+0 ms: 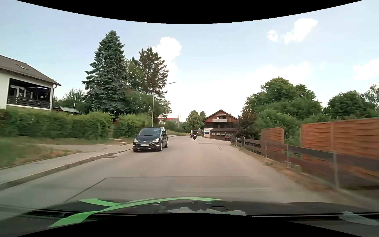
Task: Follow the waypoints while adhering to traffic rules and regulations
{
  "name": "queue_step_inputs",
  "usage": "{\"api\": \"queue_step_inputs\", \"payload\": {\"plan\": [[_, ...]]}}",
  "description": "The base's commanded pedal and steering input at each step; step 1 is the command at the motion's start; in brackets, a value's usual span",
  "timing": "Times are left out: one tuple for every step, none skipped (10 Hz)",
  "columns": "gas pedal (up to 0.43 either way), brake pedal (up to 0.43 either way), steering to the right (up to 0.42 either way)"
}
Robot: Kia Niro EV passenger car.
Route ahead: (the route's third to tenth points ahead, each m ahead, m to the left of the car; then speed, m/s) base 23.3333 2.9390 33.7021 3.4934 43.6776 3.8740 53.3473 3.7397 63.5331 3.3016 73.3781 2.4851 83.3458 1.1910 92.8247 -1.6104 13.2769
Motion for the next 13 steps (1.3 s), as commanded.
{"api": "queue_step_inputs", "payload": {"plan": [[0.157, 0.0, -0.009], [0.157, 0.0, -0.009], [0.157, 0.0, -0.009], [0.157, 0.0, -0.009], [0.157, 0.0, -0.009], [0.15, 0.0, -0.009], [0.13, 0.0, -0.009], [0.13, 0.0, -0.009], [0.13, 0.0, -0.009], [0.13, 0.0, -0.009], [0.13, 0.0, -0.009], [0.13, 0.0, -0.009], [0.118, 0.0, -0.009]]}}
